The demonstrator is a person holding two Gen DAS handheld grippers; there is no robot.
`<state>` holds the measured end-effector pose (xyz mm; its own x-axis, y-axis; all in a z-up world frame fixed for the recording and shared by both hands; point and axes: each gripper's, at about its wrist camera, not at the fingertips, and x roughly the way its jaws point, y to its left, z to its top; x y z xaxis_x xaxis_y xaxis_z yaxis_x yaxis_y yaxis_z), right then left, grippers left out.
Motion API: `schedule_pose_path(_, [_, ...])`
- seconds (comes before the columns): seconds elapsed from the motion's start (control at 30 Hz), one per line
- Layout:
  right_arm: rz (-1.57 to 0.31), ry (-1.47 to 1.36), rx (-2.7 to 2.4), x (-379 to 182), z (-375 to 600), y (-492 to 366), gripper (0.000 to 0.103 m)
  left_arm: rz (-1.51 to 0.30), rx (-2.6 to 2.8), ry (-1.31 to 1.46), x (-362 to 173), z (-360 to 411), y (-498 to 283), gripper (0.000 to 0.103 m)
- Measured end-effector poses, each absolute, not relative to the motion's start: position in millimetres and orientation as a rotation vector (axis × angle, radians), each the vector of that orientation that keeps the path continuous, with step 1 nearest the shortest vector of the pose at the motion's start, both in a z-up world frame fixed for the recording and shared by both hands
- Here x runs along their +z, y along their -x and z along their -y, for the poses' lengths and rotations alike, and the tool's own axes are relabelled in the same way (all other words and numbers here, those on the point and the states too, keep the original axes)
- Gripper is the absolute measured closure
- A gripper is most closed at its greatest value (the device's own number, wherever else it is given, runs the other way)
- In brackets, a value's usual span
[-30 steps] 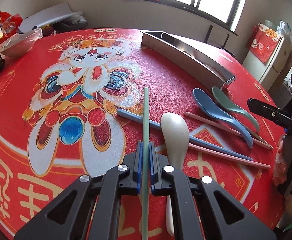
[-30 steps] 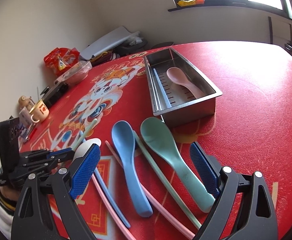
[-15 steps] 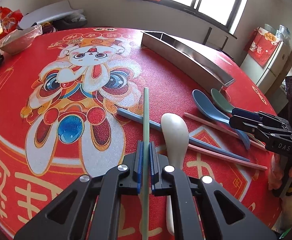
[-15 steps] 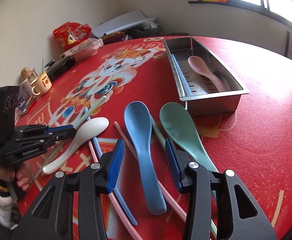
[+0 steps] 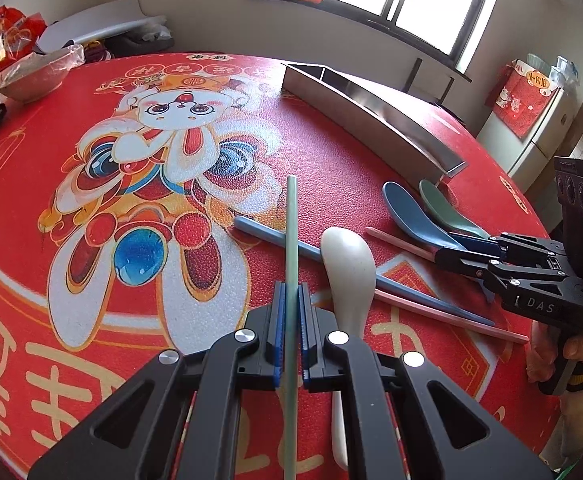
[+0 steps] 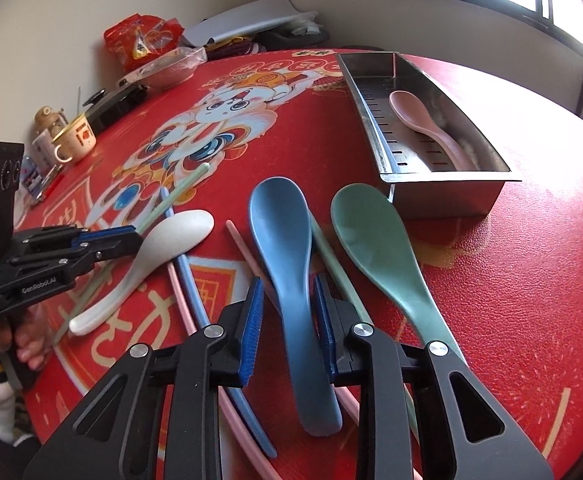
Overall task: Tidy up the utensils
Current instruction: 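Close the right tool on the blue spoon while the left tool holds the green chopstick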
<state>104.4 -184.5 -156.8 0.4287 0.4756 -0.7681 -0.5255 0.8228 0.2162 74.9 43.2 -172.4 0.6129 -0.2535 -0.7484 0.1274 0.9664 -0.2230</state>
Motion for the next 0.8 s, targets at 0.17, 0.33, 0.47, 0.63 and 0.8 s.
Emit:
schedule_pose_path(0.17, [-0.932, 0.067, 0.631, -156.7, 182.2, -102.9, 0.089, -0.885, -0.225, 0.162, -172.8, -44.5, -74.8, 0.096])
schedule_pose_path(0.33, [-0.896, 0.06, 0.634, -152.6, 185.8, -98.0, 0.096, -0.885, -0.223, 0.159, -172.6, -44.3, -74.7, 0.096])
schedule_pose_path(0.47, [-0.874, 0.032, 0.646, -149.5, 192.5, -95.1, 0.096, -0.885, -0.223, 0.158, -172.7, -44.2, -74.7, 0.096])
schedule_pose_path(0.63, [-0.858, -0.011, 0.646, -146.5, 201.7, -95.7, 0.096, -0.882, -0.219, 0.15, -171.9, -43.5, -74.5, 0.097])
schedule_pose_path(0.8, [-0.841, -0.05, 0.645, -144.2, 209.2, -96.4, 0.096, -0.872, -0.211, 0.152, -170.2, -44.6, -74.1, 0.097])
